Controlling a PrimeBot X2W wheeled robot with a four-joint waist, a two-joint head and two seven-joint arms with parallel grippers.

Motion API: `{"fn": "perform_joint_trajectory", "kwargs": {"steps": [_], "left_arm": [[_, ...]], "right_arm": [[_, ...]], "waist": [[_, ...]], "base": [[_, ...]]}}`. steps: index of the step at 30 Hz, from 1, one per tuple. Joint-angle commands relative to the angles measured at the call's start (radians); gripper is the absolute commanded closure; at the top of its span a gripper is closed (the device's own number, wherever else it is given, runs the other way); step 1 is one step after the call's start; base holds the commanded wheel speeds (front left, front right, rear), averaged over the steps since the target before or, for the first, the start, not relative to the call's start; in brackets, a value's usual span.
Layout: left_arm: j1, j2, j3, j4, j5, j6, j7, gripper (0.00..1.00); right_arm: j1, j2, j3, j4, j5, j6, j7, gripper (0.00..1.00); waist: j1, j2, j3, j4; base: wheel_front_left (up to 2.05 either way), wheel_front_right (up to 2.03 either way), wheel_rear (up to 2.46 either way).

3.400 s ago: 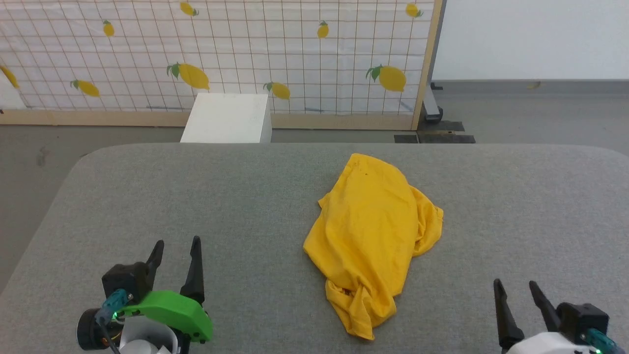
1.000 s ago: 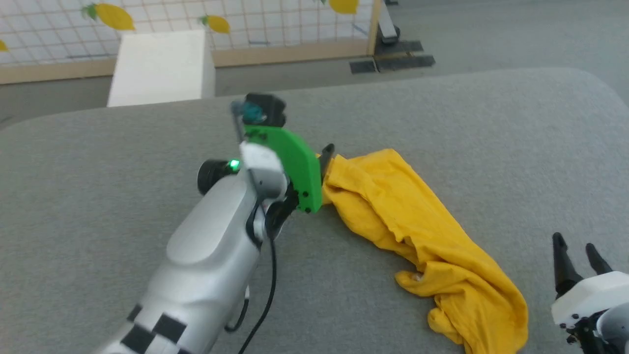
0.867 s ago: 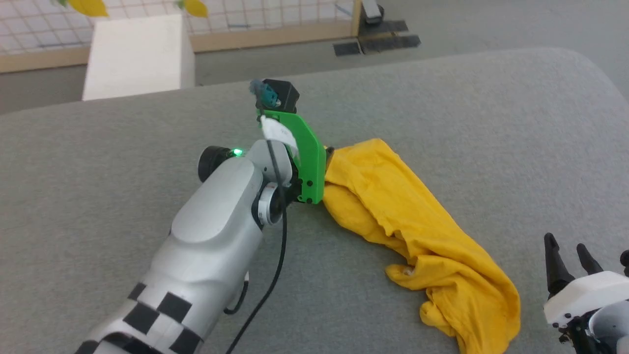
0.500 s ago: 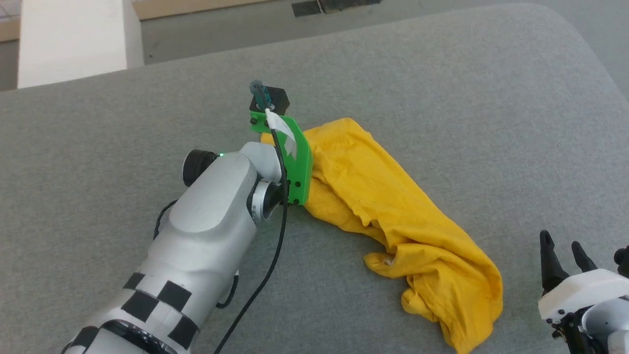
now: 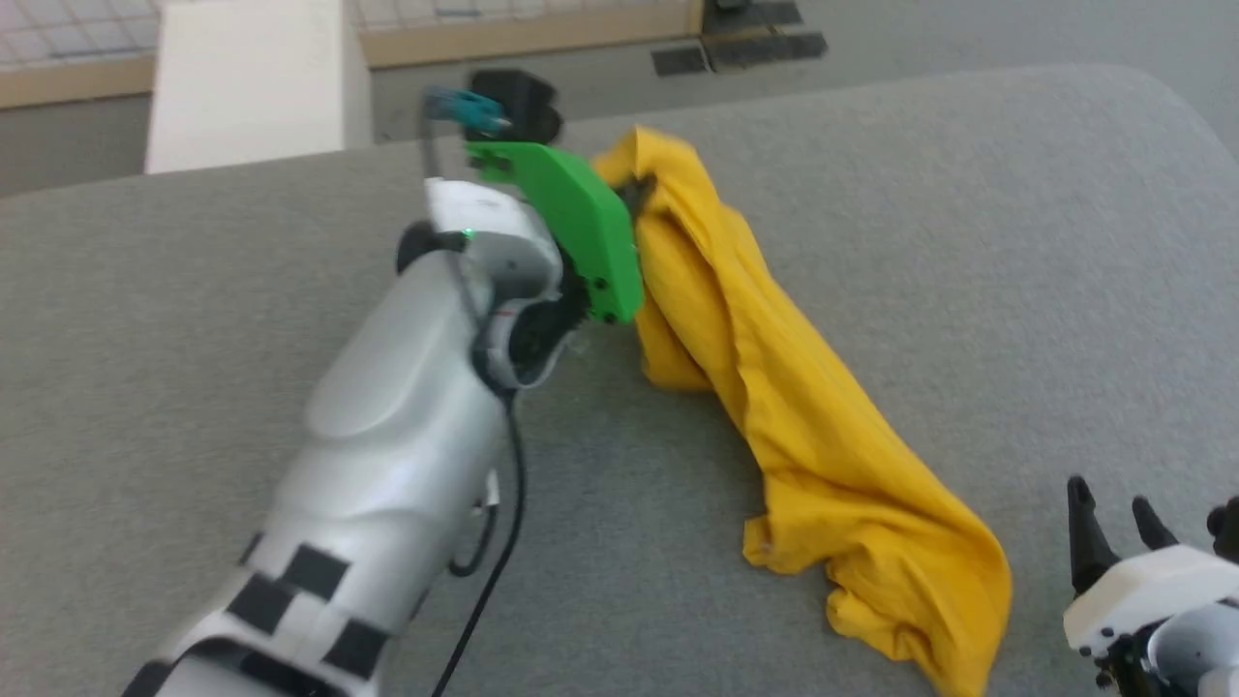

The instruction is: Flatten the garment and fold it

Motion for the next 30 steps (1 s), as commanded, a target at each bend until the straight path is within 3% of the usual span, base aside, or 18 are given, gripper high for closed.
{"fn": "perform_joint_trajectory", "kwargs": {"steps": [1,4,11,15,17,18,19,22,26,29,30], "left_arm": [[0.042,0.035,0.029,-0.042,-0.015,0.013,-0.027,1.0],[0.183,0.112,0.1,-0.18,-0.039,0.078,-0.067,1.0],[0.667,0.259,0.249,-0.443,-0.107,0.3,-0.062,1.0],[0.843,0.28,0.257,-0.463,-0.136,0.362,-0.018,1.0],[0.876,0.272,0.269,-0.465,-0.148,0.37,-0.028,1.0],[0.88,0.263,0.28,-0.474,-0.155,0.366,-0.046,0.57],[0.879,0.245,0.302,-0.492,-0.166,0.356,-0.082,0.0],[0.869,0.244,0.336,-0.54,-0.135,0.312,-0.195,0.0],[0.861,0.295,0.344,-0.577,0.031,0.244,-0.441,0.0],[0.871,0.307,0.328,-0.553,0.16,0.235,-0.594,0.0],[0.877,0.285,0.327,-0.545,0.202,0.233,-0.62,0.0]], "right_arm": [[0.018,0.0,0.0,-0.001,-0.006,-0.002,0.005,0.0],[0.042,0.0,0.0,0.0,-0.004,-0.002,0.01,0.0],[0.076,0.0,0.01,0.007,0.002,-0.002,0.014,0.0],[0.083,0.0,0.014,0.011,-0.001,-0.002,0.017,0.0],[0.083,0.0,0.022,0.015,-0.003,-0.002,0.02,0.0],[0.082,0.0,0.027,0.015,-0.006,-0.002,0.022,0.0],[0.081,0.0,0.033,0.012,-0.006,-0.002,0.024,0.0],[0.07,0.0,0.061,-0.013,-0.012,-0.002,0.036,0.0],[0.013,0.0,0.155,-0.07,-0.048,-0.002,0.101,0.0],[-0.061,-0.001,0.261,-0.084,-0.089,-0.002,0.209,0.0],[-0.114,-0.011,0.324,-0.071,-0.119,-0.002,0.297,0.0]], "waist": [[0.0,0.0,-0.074,0.076],[0.0,0.0,-0.106,0.115],[0.0,0.0,-0.134,0.175],[0.0,0.0,-0.14,0.196],[0.0,0.0,-0.144,0.201],[0.0,0.0,-0.146,0.203],[0.0,0.0,-0.147,0.206],[0.0,0.0,-0.154,0.208],[0.0,0.0,-0.149,0.198],[0.0,0.0,-0.138,0.191],[0.0,0.0,-0.127,0.195]], "base": [[0.0,0.0,0.0],[0.0,0.0,0.0],[0.0,0.0,0.0],[0.0,0.0,0.0],[0.0,0.0,0.0],[0.0,0.0,0.0],[0.0,0.0,0.0],[0.0,0.0,0.0],[0.0,0.0,0.0],[0.0,0.0,0.0],[0.0,0.0,0.0]]}}
